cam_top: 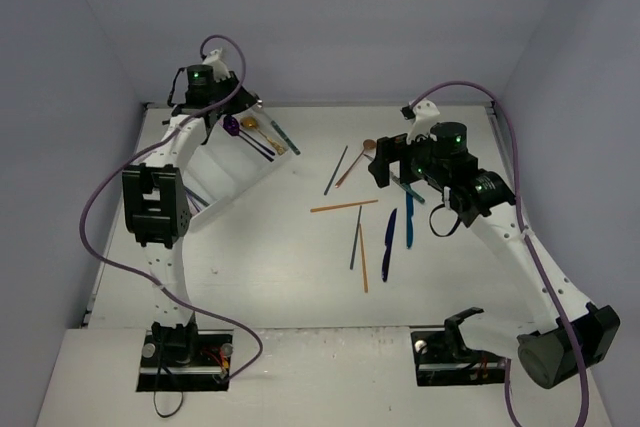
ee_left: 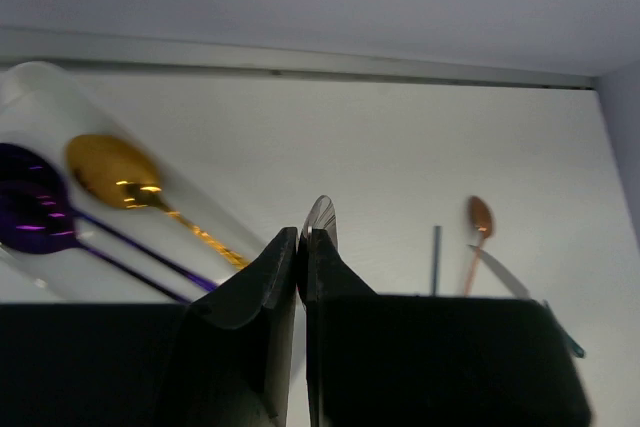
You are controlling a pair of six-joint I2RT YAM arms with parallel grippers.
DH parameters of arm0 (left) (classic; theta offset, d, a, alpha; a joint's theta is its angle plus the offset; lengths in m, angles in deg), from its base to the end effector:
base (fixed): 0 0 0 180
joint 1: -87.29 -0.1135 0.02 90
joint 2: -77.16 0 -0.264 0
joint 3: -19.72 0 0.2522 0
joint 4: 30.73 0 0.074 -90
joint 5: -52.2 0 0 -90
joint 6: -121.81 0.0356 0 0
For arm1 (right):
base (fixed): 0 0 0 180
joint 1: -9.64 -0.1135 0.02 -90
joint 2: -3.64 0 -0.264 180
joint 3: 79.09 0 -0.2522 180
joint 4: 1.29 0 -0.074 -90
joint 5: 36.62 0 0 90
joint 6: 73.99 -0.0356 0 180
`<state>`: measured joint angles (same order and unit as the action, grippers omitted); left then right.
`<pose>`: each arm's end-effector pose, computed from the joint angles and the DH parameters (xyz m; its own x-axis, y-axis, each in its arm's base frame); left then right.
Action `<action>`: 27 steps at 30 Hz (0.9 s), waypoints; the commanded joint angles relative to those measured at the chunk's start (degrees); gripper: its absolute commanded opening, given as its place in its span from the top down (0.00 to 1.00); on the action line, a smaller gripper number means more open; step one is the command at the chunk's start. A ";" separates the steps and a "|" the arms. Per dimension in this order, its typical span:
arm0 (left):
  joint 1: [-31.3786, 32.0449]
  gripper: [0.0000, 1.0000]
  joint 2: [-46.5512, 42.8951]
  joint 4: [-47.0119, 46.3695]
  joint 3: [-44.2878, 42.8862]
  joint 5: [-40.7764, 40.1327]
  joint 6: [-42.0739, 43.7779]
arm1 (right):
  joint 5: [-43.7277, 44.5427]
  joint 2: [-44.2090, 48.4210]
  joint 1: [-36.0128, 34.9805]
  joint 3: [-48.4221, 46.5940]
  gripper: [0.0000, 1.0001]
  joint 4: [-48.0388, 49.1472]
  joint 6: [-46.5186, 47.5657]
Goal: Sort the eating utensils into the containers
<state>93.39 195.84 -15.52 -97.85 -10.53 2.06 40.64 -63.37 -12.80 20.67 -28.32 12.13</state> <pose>0.4957 -0.0694 0.3105 -0.5064 -0.3895 -0.7693 0.3230 0.7416 -0.5880 0.2447 0.1095 0.3883 -0.2586 -0.0354 -0.9653 -0.5540 0.8241 0.1182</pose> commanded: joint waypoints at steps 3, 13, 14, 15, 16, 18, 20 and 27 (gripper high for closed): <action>-7.55 1.00 10.44 7.26 -15.86 5.40 5.30 | 0.60 1.42 1.82 1.98 0.05 1.61 -1.06; -10.59 0.48 19.13 15.18 -28.03 4.51 6.98 | -1.15 -0.07 3.55 2.13 0.05 1.48 -1.19; -10.31 0.43 18.45 15.64 -27.76 3.66 7.32 | -1.15 -0.13 3.61 2.07 0.05 1.42 -1.08; -9.81 0.40 17.00 16.35 -27.42 2.94 8.15 | -1.10 -0.09 3.73 2.06 0.05 1.41 -1.04; -9.10 0.39 15.67 17.26 -26.76 1.71 9.23 | -0.97 0.06 3.96 2.06 0.05 1.41 -1.01; -7.25 0.39 11.66 19.28 -24.74 -2.55 11.64 | -0.53 0.68 4.69 2.17 0.05 1.35 -0.95; -2.48 0.39 8.04 20.50 -21.54 -8.12 15.06 | 0.23 1.84 5.54 2.82 0.05 1.32 -1.04; 14.83 0.41 1.77 20.79 -14.15 -23.10 23.64 | 0.93 7.18 7.94 7.58 0.05 1.14 -3.93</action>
<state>97.80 203.76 6.25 -113.06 -24.06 18.51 40.97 -60.54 -5.63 26.48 -29.36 10.39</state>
